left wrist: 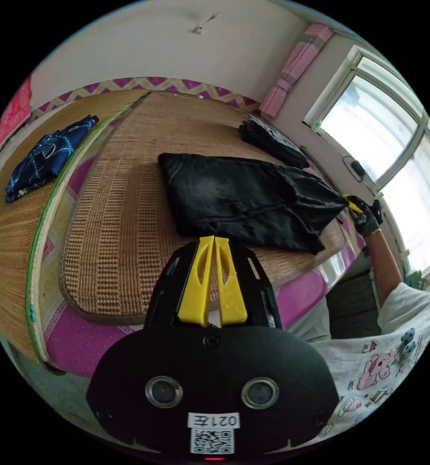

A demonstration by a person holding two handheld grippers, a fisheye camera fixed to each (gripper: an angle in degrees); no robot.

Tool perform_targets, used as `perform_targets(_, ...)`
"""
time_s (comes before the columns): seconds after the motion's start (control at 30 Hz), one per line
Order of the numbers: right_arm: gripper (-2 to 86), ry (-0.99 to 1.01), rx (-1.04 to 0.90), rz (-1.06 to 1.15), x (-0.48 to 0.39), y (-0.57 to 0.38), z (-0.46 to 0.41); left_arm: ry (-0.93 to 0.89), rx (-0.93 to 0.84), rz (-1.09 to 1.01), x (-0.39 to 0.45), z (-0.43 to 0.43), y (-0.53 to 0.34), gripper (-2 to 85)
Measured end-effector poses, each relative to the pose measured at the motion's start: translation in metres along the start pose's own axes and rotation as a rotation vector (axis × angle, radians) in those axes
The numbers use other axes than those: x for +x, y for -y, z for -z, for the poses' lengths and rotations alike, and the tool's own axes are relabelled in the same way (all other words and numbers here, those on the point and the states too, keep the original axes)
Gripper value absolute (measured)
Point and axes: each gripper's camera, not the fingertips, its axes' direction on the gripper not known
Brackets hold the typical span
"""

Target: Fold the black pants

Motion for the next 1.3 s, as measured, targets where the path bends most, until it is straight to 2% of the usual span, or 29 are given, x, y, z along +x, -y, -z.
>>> perform_targets(0.07,5.2,-0.038,-0.06,-0.054,0.016,0.001,-0.011,0.033,0.011,0.074,-0.01,-0.011,0.011,-0.9)
perform_targets(0.13,7.6,-0.171,-0.098,-0.063,0.024,-0.004,-0.016,-0.038,-0.01,0.143,-0.02,-0.023,0.02,-0.9)
perform_targets(0.23,8.8,-0.427,0.083,0.114,-0.029,-0.024,0.012,-0.147,-0.011,0.226,-0.031,-0.036,0.029,-0.9)
perform_targets(0.3,8.2,-0.375,0.131,0.298,-0.072,-0.045,0.012,-0.183,0.008,0.249,-0.031,-0.037,0.03,-0.9)
perform_targets(0.43,7.7,-0.116,-0.094,0.621,-0.166,-0.094,-0.05,-0.214,0.007,0.269,-0.027,-0.045,0.029,-0.9)
perform_targets(0.53,8.6,0.026,-0.235,0.647,-0.213,-0.117,-0.111,-0.216,0.005,0.257,-0.018,-0.055,0.032,-0.8)
perform_targets(0.63,9.7,0.024,-0.33,0.625,-0.239,-0.126,-0.17,-0.193,0.006,0.23,-0.002,-0.06,0.035,-0.8)
perform_targets(0.7,9.8,0.027,-0.357,0.603,-0.245,-0.129,-0.193,-0.15,0.035,0.188,0.015,-0.052,0.034,-0.8)
perform_targets(0.83,9.2,0.009,-0.331,0.561,-0.245,-0.139,-0.205,0.053,0.113,-0.106,0.105,-0.038,0.039,0.1)
perform_targets(0.97,9.0,-0.139,-0.311,0.591,-0.239,-0.156,-0.208,0.047,0.047,-0.382,0.214,-0.078,0.065,5.2)
perform_targets(1.17,8.7,-0.262,-0.267,0.603,-0.232,-0.192,-0.22,0.018,0.001,-0.545,0.331,-0.153,0.096,6.9)
perform_targets(1.3,8.8,-0.319,-0.232,0.62,-0.236,-0.214,-0.236,0.058,-0.014,-0.55,0.362,-0.182,0.104,7.9)
